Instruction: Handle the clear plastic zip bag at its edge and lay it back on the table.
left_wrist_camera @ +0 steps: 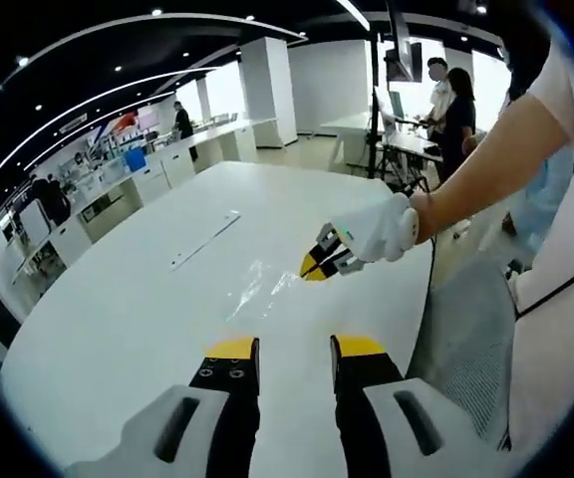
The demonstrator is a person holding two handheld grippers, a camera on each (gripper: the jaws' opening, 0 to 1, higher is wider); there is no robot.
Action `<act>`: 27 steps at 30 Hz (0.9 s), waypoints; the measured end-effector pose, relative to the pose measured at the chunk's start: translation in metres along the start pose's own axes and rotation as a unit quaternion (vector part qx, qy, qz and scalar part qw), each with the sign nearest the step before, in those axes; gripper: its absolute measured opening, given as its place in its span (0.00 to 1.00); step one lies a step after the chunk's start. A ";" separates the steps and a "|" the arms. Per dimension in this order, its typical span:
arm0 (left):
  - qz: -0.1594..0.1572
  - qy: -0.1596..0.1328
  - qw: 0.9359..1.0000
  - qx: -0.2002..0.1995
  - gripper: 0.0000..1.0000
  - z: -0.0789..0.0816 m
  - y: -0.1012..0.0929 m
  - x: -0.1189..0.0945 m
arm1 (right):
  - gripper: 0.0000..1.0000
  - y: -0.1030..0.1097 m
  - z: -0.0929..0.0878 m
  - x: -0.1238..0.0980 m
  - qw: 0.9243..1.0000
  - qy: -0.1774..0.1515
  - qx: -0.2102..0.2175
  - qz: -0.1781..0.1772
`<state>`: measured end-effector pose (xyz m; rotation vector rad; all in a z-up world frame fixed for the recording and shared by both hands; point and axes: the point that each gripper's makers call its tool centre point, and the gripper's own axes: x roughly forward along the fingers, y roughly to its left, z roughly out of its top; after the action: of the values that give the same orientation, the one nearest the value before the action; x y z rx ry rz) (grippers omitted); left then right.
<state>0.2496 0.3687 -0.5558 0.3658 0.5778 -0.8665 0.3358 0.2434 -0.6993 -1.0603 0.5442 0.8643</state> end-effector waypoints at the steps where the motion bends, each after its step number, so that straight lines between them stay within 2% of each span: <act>1: 0.000 0.000 1.000 0.000 0.26 0.000 0.000 0.000 | 0.00 0.002 -0.001 0.001 1.000 0.001 -0.003 0.000; 7: -0.002 0.002 1.000 -0.004 0.26 -0.005 -0.002 0.003 | 0.00 0.013 -0.004 0.009 1.000 0.006 -0.012 0.008; 27: -0.001 0.013 1.000 -0.015 0.26 -0.023 -0.004 0.004 | 0.01 0.032 -0.005 0.018 0.999 0.009 0.001 0.035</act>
<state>0.2413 0.3761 -0.5767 0.3497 0.6150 -0.8550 0.3199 0.2519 -0.7313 -1.0538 0.6007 0.9157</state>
